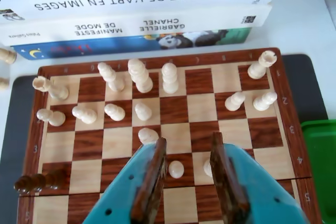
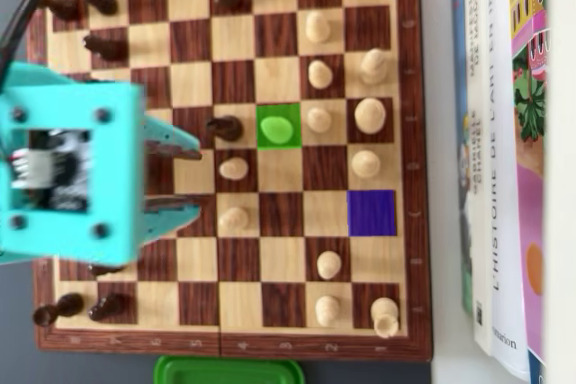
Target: Play chess
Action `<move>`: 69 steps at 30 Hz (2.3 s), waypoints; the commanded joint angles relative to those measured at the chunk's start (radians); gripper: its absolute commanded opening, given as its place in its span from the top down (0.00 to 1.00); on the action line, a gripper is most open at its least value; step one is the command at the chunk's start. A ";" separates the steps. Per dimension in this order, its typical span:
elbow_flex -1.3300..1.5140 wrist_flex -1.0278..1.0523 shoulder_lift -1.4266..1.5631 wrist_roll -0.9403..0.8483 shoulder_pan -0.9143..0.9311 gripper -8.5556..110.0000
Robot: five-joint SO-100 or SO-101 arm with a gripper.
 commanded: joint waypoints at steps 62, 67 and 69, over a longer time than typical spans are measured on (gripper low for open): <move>0.989 -2.023 0.963 -0.112 -0.051 0.81; 0.989 -2.181 0.963 -0.112 -0.051 0.81; 0.989 -2.249 0.963 -0.112 -0.051 0.82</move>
